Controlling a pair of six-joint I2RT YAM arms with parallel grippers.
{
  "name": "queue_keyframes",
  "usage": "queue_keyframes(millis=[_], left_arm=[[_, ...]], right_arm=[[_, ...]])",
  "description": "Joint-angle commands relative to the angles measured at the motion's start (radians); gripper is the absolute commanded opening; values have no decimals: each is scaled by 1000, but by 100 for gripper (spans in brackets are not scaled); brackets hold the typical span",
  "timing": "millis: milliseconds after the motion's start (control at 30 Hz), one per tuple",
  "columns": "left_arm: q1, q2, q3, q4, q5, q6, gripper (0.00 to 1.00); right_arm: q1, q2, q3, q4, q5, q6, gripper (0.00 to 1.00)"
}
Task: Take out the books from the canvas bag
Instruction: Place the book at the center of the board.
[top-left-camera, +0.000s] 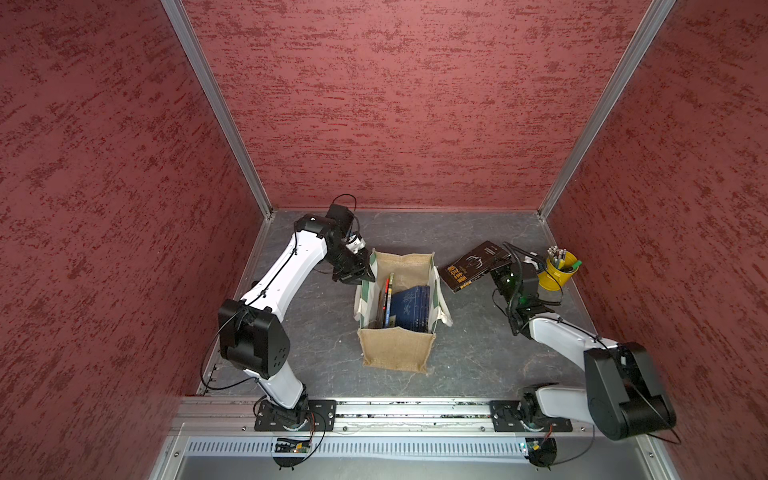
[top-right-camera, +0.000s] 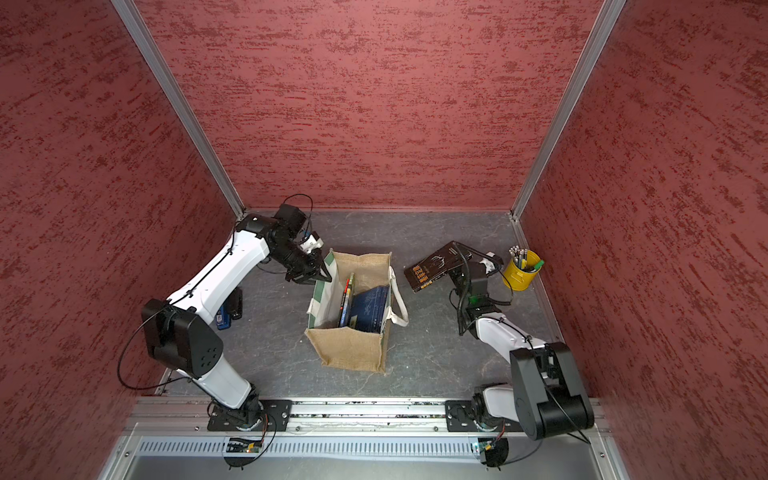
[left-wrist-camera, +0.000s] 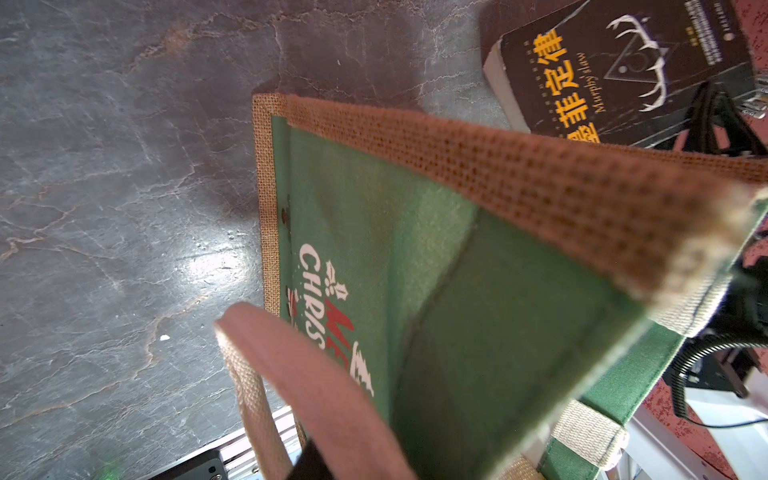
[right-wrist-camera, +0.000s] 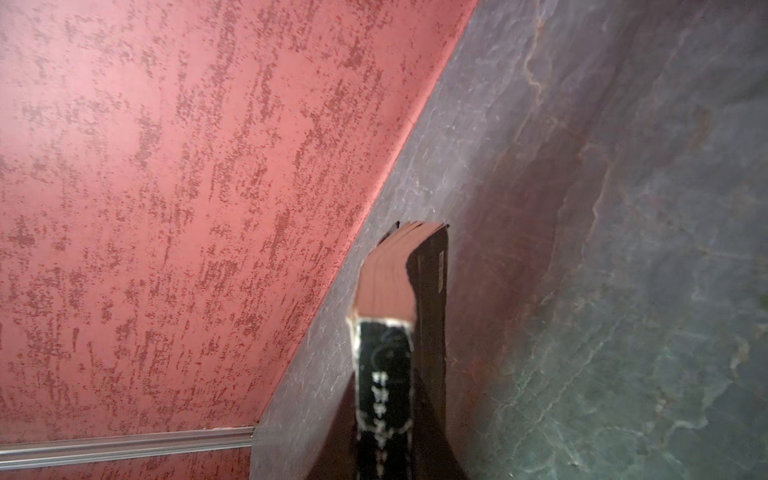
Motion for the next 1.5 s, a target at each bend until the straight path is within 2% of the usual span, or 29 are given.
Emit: queue_keyframes(millis=[0, 300, 367, 433, 500, 567, 633, 800, 933, 1033, 1133, 1233, 1467], left_arm=[[1, 0, -7, -1, -9, 15, 27], [-9, -9, -4, -3, -23, 25, 27], [-13, -10, -4, -4, -23, 24, 27], [-15, -9, -4, -3, -24, 25, 27], [-21, -6, -3, -3, -23, 27, 28], [-32, -1, 4, -7, -27, 33, 29], [-45, 6, 14, -12, -35, 39, 31], [-69, 24, 34, -23, -54, 46, 47], [-72, 24, 37, -16, -54, 44, 68], [-74, 26, 37, -16, -54, 41, 73], [-77, 29, 36, -13, -51, 42, 72], [-80, 32, 35, -12, -47, 42, 64], [-82, 32, 40, -20, -42, 43, 37]], right_arm=[[-30, 41, 4, 226, -8, 64, 2], [-138, 192, -44, 266, -40, 81, 2], [-148, 211, -49, 249, -40, 76, 5], [-154, 225, -44, 215, -42, 71, 15], [-155, 227, -31, 173, -51, 62, 29], [-155, 214, -18, 125, -59, 46, 48], [-156, 187, 3, 55, -60, 26, 60], [-153, 93, 93, -267, -63, -18, 70], [-132, -14, 168, -594, -36, -12, 72], [-85, -96, 200, -742, -33, -24, 73], [1, -173, 214, -814, -30, -4, 73], [124, -193, 276, -890, 12, 5, 73], [432, -26, 649, -1045, 41, -100, 72]])
